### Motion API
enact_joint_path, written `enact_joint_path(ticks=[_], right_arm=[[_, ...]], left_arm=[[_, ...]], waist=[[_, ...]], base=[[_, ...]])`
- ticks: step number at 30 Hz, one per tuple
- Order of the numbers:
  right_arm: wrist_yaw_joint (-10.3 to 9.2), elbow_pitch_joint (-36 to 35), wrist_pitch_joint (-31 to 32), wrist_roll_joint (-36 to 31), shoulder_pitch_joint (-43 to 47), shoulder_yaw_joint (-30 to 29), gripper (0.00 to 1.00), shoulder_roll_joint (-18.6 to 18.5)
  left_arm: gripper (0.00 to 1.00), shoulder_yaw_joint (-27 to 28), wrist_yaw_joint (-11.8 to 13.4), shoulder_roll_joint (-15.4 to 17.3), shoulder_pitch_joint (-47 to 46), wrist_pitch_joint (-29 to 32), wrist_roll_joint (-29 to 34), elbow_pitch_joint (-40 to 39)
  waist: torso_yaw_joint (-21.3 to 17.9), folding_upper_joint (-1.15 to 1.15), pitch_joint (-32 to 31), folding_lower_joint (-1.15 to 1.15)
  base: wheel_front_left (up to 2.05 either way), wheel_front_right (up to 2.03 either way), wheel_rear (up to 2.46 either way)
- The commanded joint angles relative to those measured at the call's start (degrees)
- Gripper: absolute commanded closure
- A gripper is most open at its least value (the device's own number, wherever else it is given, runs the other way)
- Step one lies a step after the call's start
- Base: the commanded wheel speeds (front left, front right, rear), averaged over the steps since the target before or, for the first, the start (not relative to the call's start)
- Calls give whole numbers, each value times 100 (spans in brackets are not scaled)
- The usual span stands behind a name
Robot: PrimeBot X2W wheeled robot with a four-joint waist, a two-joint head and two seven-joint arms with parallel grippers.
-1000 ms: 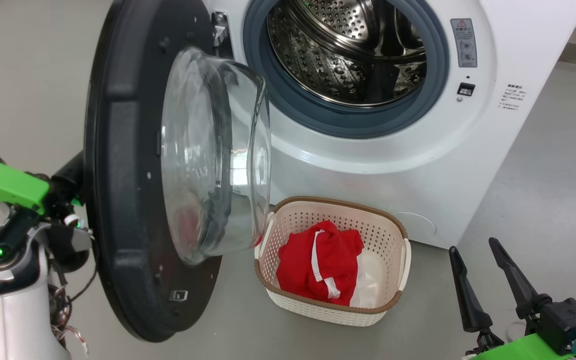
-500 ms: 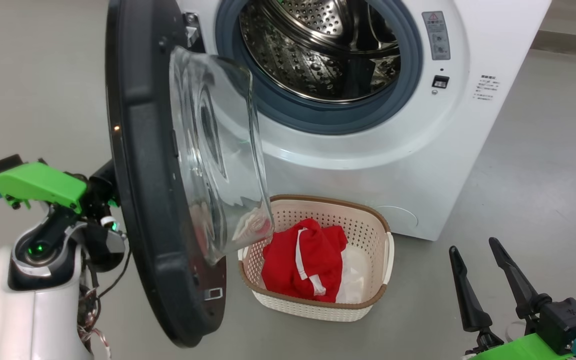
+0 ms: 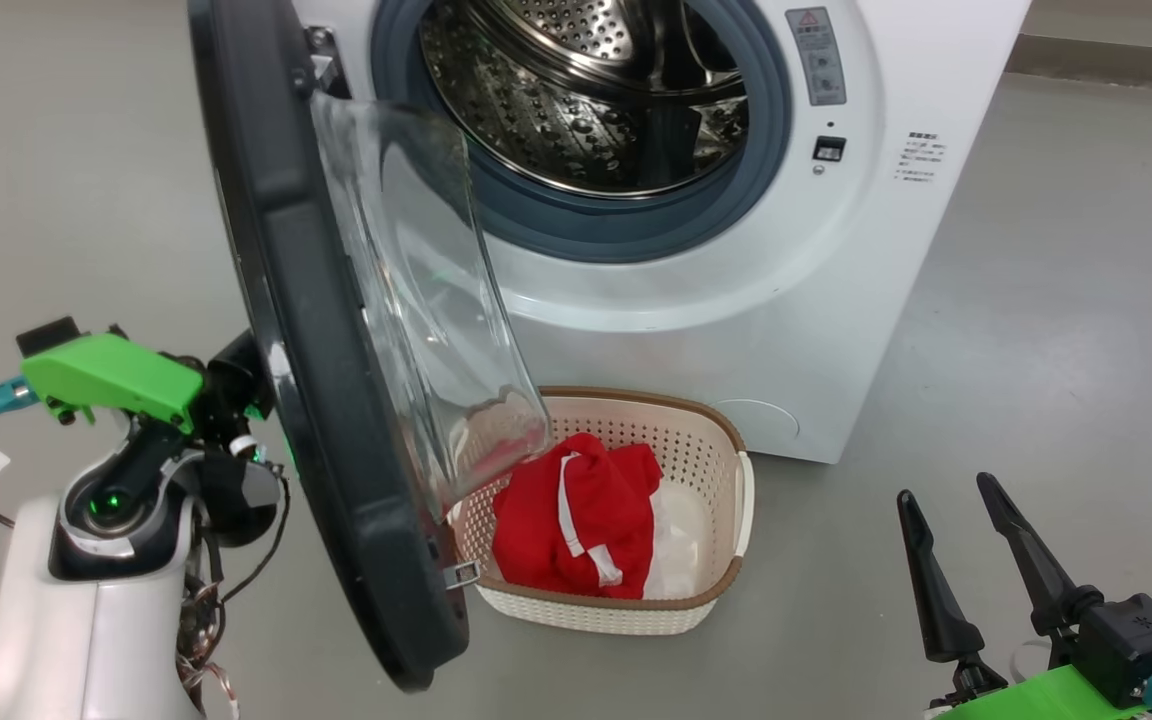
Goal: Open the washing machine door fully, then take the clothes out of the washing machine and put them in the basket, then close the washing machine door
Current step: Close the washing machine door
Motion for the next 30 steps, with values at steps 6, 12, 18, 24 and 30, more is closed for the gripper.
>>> enact_joint_path(ticks=[6,12,18,24,30], right_arm=[[36,-165,-32,-4,-234,148,0,-78],[36,-179,-13,-7,-251,146,0,-78],[36,-191,6,-29,-261,147,0,-78],[36,-195,9,-31,-262,153,0,-78],[36,-200,9,-38,-276,154,0,-78]], left_arm=[[100,7,-161,73,-257,-30,-94,-125],[100,-18,-231,73,-299,-105,-145,-53],[100,-69,-286,73,-334,-137,-236,-18],[100,-152,-323,73,-379,-183,-296,-17],[100,-228,-355,73,-428,-207,-357,-9]], waist=[[-169,0,55,0],[-314,0,80,0],[-469,0,108,0],[-625,0,146,0],[-777,0,172,0]], base=[[0,0,0],[0,0,0],[0,0,0],[0,0,0],[0,0,0]])
